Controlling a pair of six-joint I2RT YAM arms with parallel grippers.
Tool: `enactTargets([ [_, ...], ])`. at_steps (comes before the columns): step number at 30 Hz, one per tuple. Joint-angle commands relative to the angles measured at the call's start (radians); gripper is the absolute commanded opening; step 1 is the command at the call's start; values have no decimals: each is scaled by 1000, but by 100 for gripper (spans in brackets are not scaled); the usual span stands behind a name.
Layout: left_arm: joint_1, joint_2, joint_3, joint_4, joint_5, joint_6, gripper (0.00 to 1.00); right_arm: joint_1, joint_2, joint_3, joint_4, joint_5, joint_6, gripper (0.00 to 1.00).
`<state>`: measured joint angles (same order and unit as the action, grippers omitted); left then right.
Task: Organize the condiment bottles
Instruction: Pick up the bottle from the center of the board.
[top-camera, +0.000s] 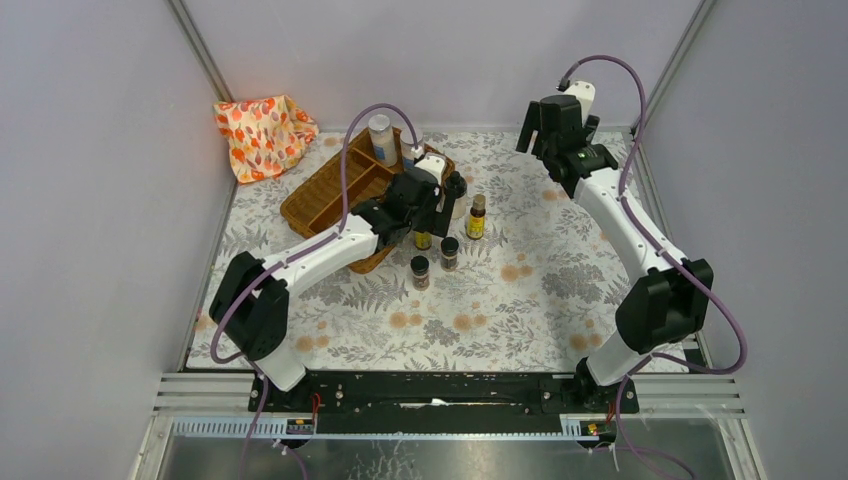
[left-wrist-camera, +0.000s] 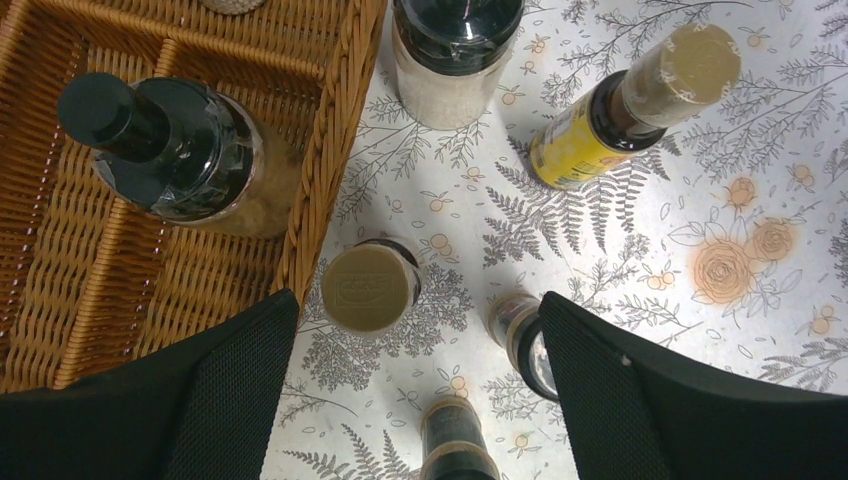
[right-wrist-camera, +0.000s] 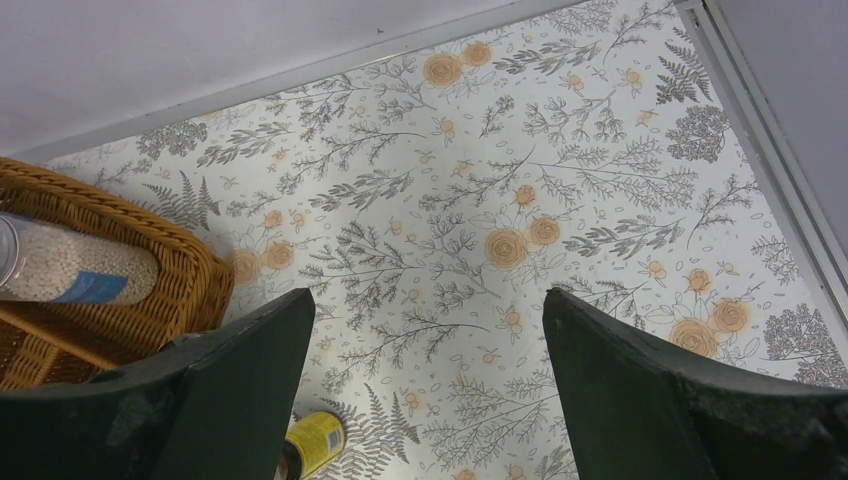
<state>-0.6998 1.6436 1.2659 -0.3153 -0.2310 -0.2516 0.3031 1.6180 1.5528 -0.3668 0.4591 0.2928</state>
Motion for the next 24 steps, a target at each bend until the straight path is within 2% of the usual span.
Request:
enactTargets([
  [1, -3, 23, 28, 84, -52, -5, 93, -12, -50, -13, 51, -7, -4, 91],
  [7, -2, 37, 28, 96, -62, -16, 89, -18, -68, -47, 67, -10, 0, 91],
  [24, -2, 68, -5, 142, -84, -26, 85, -29, -94, -85, 80, -10, 3, 90],
])
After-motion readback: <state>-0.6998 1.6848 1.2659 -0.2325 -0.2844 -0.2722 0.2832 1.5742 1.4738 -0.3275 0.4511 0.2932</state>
